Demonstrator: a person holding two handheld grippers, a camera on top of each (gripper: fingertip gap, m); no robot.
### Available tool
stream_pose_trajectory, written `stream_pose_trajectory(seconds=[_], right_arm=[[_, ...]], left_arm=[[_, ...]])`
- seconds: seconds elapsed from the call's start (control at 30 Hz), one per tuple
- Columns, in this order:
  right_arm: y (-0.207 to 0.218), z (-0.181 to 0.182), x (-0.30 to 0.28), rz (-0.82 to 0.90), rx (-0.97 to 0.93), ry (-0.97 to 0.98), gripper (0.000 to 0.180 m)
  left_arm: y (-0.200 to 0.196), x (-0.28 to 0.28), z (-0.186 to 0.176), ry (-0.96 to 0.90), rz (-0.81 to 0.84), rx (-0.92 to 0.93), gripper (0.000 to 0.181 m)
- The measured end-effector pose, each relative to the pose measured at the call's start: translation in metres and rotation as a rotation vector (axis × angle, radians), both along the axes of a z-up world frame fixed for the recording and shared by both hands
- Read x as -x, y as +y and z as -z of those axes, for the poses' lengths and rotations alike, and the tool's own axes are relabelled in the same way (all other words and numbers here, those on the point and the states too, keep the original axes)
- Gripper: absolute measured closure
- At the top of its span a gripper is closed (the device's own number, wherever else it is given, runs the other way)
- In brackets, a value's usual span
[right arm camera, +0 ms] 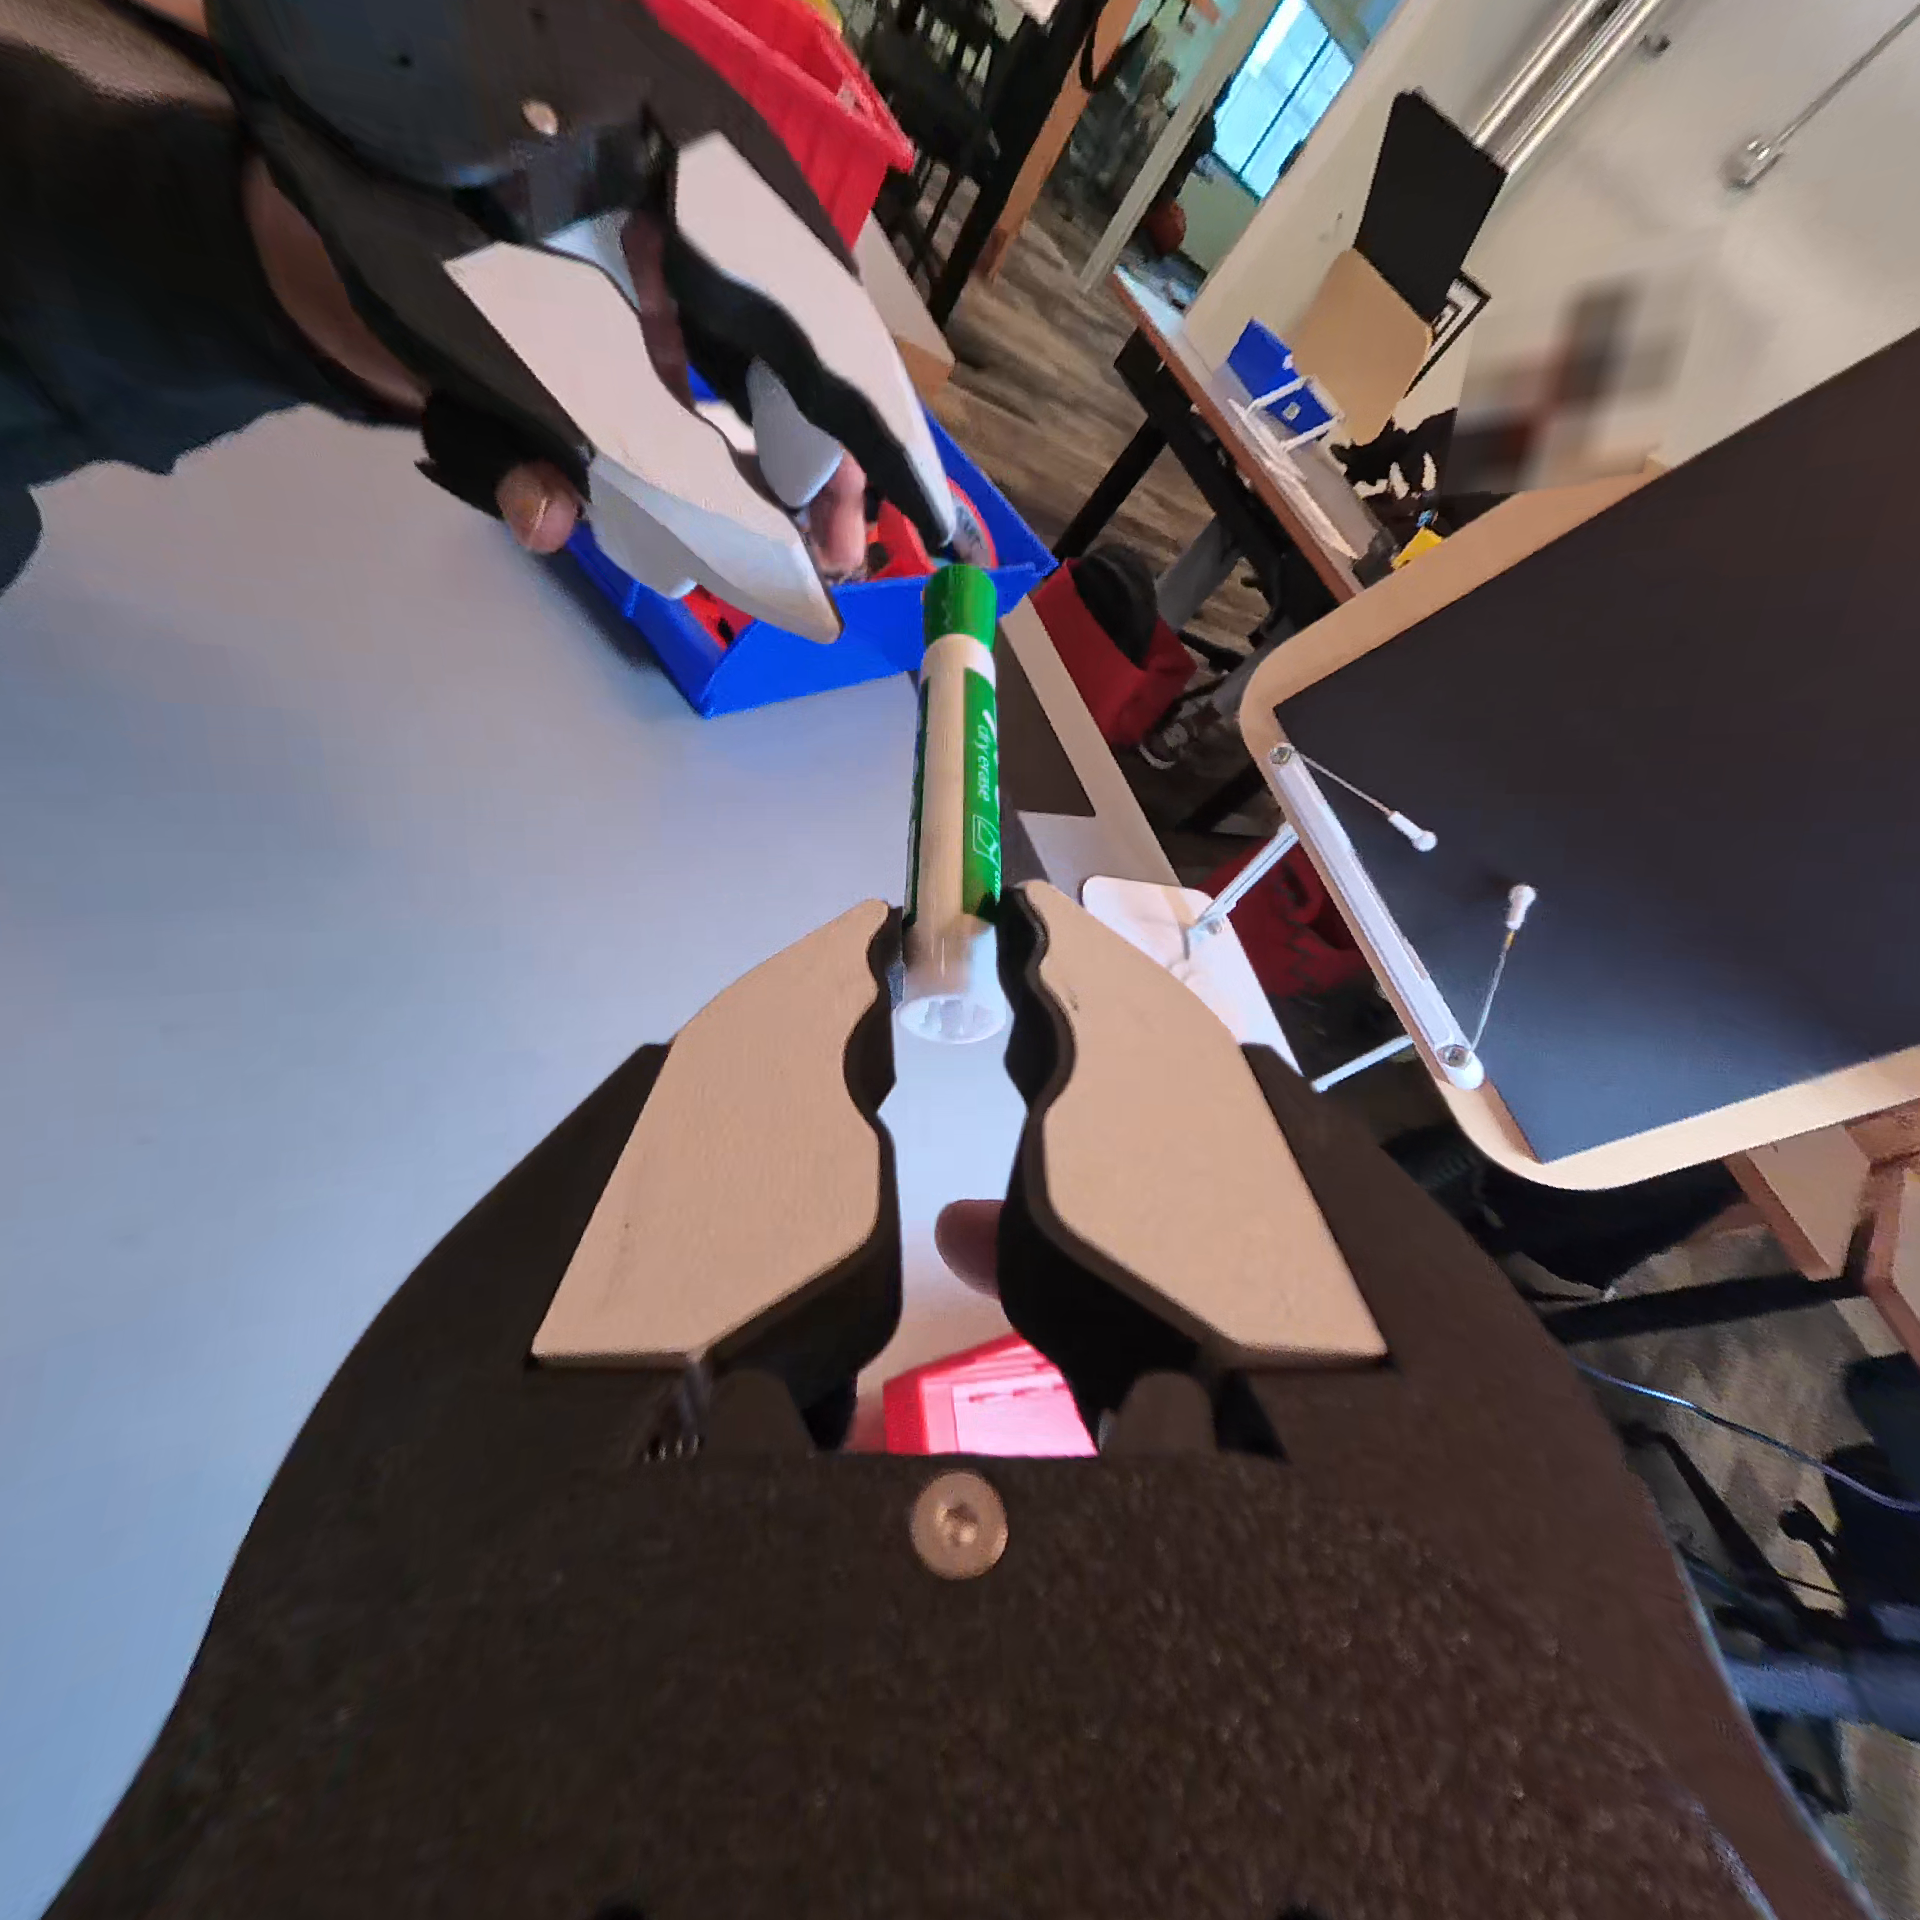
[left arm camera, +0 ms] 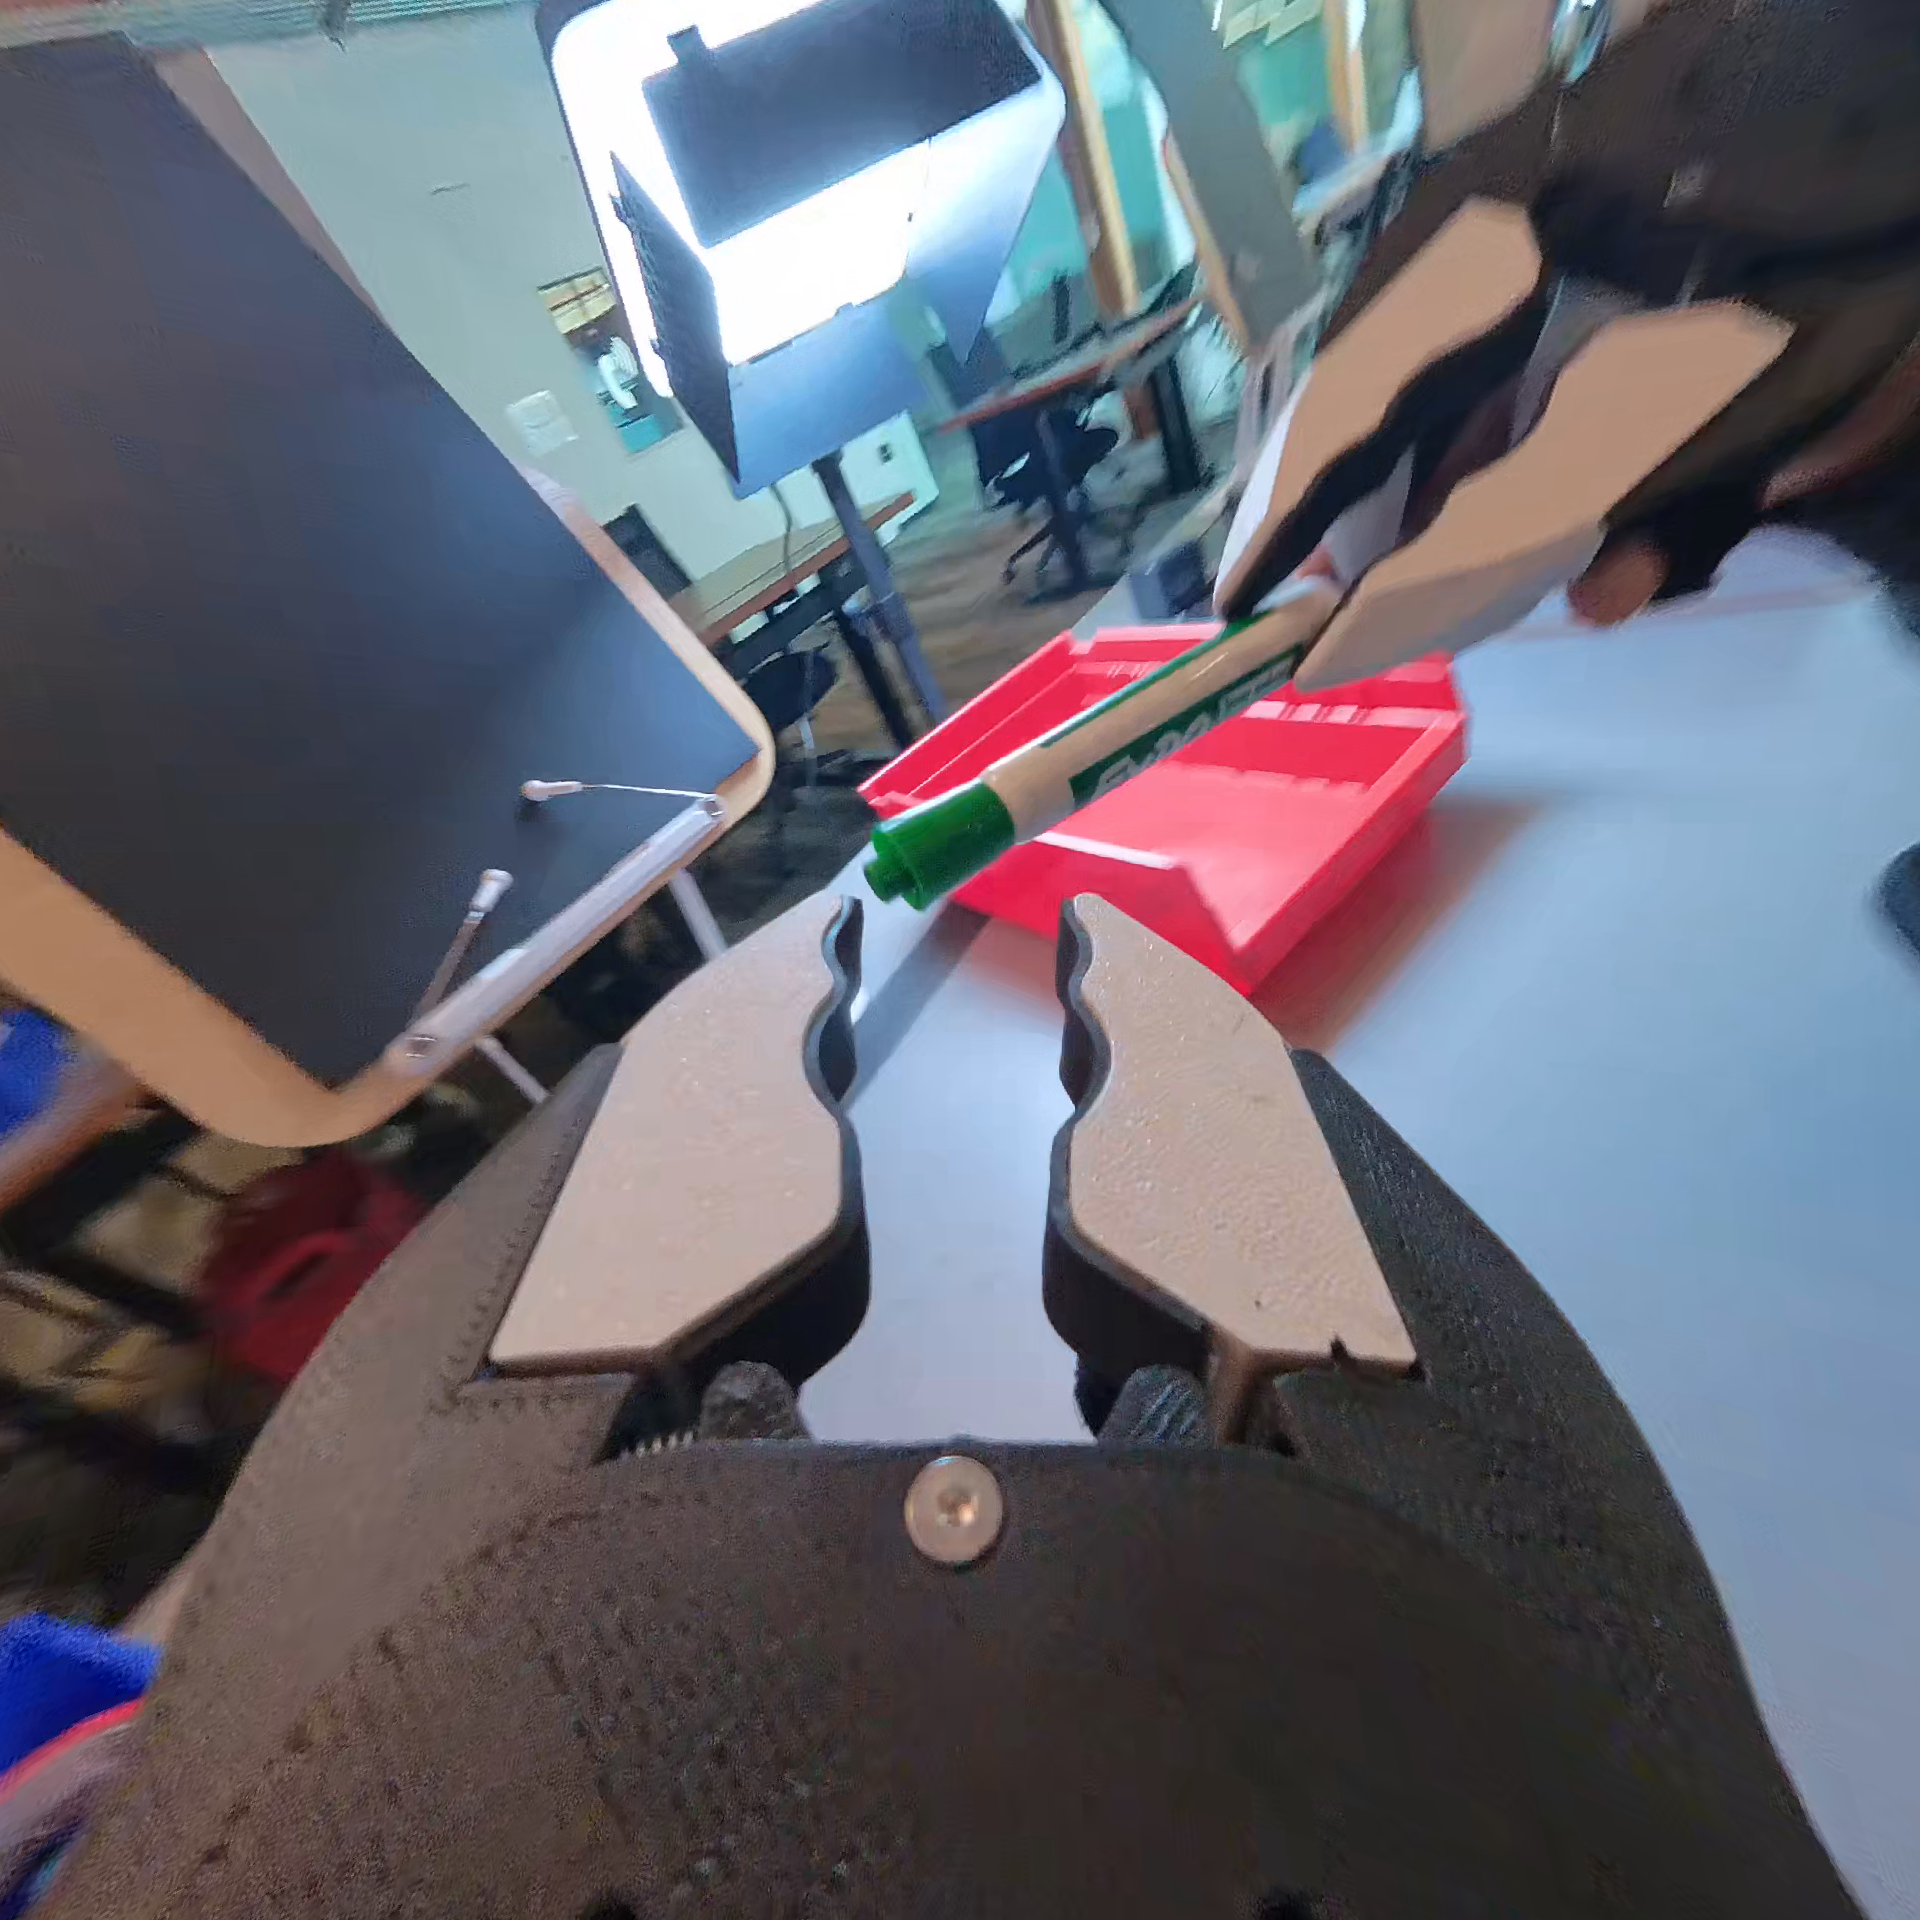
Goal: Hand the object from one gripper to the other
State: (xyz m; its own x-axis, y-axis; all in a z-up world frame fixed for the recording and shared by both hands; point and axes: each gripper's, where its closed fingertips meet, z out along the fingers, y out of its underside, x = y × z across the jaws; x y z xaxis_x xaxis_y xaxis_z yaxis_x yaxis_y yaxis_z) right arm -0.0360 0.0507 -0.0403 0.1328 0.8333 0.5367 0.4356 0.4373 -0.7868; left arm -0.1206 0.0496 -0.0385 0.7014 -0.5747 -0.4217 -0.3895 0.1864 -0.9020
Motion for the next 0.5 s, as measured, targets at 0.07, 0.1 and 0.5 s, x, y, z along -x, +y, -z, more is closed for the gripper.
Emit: stream_pose_trajectory(seconds=[0.07,0.1,0.5], right_arm=[[-0.002,0.009,0.003,-0.003,-0.006,-0.051,0.162],[-0.004,0.014,0.006,-0.01,-0.007,-0.073,0.162],[-0.019,0.004,0.02,-0.095,0.009,0.036,0.169]], left_arm=[[-0.001,-0.008,0.01,0.147,-0.028,-0.043,0.143],[-0.002,-0.015,0.018,0.215,-0.027,-0.05,0.143],[0.009,-0.05,0.072,0.263,0.049,0.042,0.162]])
